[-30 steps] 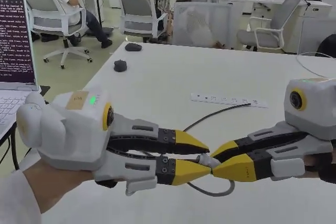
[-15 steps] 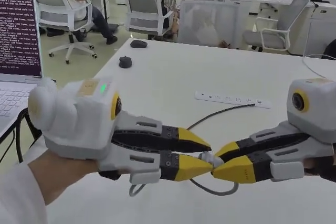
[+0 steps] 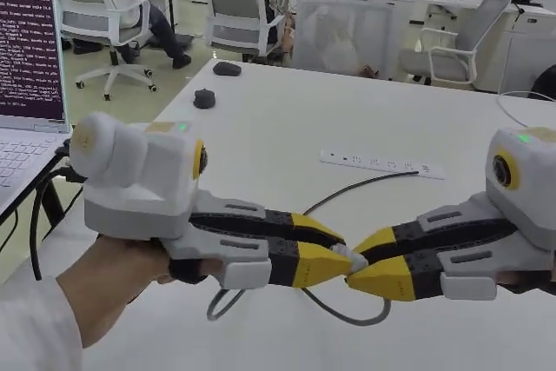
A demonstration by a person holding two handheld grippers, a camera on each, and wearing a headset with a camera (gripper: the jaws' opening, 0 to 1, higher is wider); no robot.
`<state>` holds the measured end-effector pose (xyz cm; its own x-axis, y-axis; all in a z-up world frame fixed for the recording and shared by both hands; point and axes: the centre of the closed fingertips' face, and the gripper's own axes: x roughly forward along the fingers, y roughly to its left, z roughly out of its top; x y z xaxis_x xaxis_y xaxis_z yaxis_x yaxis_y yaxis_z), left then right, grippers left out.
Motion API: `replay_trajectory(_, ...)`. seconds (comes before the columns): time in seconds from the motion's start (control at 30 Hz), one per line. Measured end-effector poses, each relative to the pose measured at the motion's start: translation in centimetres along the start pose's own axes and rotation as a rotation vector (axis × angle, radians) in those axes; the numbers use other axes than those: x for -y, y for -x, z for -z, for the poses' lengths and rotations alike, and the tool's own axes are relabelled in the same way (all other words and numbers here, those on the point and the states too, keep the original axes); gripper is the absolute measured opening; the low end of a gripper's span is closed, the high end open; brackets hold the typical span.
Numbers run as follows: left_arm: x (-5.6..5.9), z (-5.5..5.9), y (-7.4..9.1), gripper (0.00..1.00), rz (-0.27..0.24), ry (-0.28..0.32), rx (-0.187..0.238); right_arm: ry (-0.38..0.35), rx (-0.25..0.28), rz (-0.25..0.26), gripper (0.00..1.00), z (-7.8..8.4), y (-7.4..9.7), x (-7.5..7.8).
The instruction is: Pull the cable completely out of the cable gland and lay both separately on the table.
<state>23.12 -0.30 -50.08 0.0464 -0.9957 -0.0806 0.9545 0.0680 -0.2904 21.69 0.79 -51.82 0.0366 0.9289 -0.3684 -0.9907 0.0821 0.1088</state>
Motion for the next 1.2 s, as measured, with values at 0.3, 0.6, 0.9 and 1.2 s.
replay_trajectory(0.3, -0.6, 0.1, 0.2, 0.14, -0.029, 0.126, 0.020, 0.148, -0.025, 0.099, 0.11, 0.0, -0.2, 0.5)
replay_trajectory(0.6, -0.9, 0.3, 0.0, 0.14, -0.038, 0.243, 0.029, 0.240, -0.042, 0.154, 0.11, 0.2, 0.0, 1.1)
replay_trajectory(0.9, 0.2, 0.3, 0.3, 0.14, -0.018, 0.028, 0.033, 0.177, 0.022, 0.105, 0.15, 0.2, -0.2, 0.6)
replay_trajectory(1.2, 1.6, -1.0, 1.2, 0.14, 0.031, -0.234, 0.089, -0.130, 0.211, -0.014, 0.27, -1.9, 2.0, 0.6)
